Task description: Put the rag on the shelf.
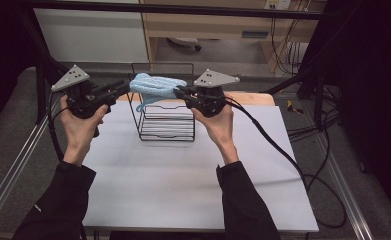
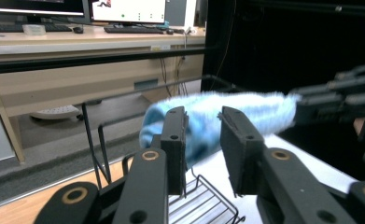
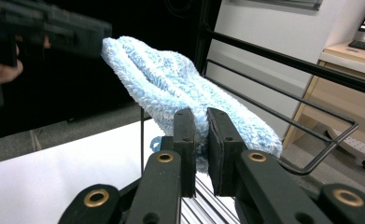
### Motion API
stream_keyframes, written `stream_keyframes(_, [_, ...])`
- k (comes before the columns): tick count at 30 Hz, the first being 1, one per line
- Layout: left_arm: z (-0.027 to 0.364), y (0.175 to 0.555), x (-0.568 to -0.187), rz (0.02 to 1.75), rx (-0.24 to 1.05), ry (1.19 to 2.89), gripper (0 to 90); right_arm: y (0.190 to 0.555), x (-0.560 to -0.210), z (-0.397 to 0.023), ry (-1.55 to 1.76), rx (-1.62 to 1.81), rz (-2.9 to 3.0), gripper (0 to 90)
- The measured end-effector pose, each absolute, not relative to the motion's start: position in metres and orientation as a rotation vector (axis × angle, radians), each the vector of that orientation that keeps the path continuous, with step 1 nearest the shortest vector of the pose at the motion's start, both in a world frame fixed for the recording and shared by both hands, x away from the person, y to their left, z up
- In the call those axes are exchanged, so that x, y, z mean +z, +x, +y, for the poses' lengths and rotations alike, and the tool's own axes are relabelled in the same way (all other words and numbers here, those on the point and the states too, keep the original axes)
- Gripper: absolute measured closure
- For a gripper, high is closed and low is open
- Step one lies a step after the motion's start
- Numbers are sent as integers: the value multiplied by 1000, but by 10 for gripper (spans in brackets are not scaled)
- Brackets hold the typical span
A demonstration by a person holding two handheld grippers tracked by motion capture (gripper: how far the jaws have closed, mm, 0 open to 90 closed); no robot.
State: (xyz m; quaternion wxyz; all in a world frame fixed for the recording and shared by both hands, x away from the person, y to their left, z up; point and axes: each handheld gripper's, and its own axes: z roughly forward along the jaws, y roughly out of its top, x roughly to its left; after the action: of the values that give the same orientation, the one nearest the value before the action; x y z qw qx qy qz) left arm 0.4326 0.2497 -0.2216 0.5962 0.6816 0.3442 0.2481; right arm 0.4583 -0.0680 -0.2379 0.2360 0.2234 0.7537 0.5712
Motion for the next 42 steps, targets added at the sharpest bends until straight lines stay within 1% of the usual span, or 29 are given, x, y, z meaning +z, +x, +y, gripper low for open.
stream_keyframes(3, [248,435,-214,802,582,1593,734,458,-239,-68,608,1554,2074,831])
stream_keyframes(8, [239,445,-212,810,538,1664,836,458,-242,-69,600,1557,2085,827])
stream_keyframes(12, [233,451,-218,814,507,1717,896,458,-244,-68,588,1544,2102,823])
stream_keyframes(17, [231,453,-228,816,487,1772,898,457,-245,-68,581,1535,2112,806])
stream_keyframes(21, [230,452,-235,818,490,1805,898,456,-245,-67,584,1553,2118,760])
stream_keyframes(22, [230,453,-238,820,489,1812,898,456,-245,-68,590,1567,2127,734])
stream_keyframes(27, [229,455,-249,819,483,1842,898,457,-243,-68,613,1603,2130,698])
stream_keyframes(31, [226,457,-257,821,491,1860,898,459,-245,-66,639,1619,2147,690])
stream_keyframes(33, [226,458,-260,820,492,1862,898,460,-248,-65,650,1607,2161,719])
stream_keyframes(35, [226,458,-262,822,496,1866,899,462,-252,-64,674,1599,2185,786])
stream_keyframes(39, [226,460,-267,826,499,1867,899,468,-264,-67,752,1573,2204,882])
stream_keyframes(40, [225,461,-268,827,500,1868,898,469,-268,-68,765,1568,2204,900])
stream_keyframes(42, [225,463,-271,833,500,1866,898,472,-274,-70,795,1559,2199,900])
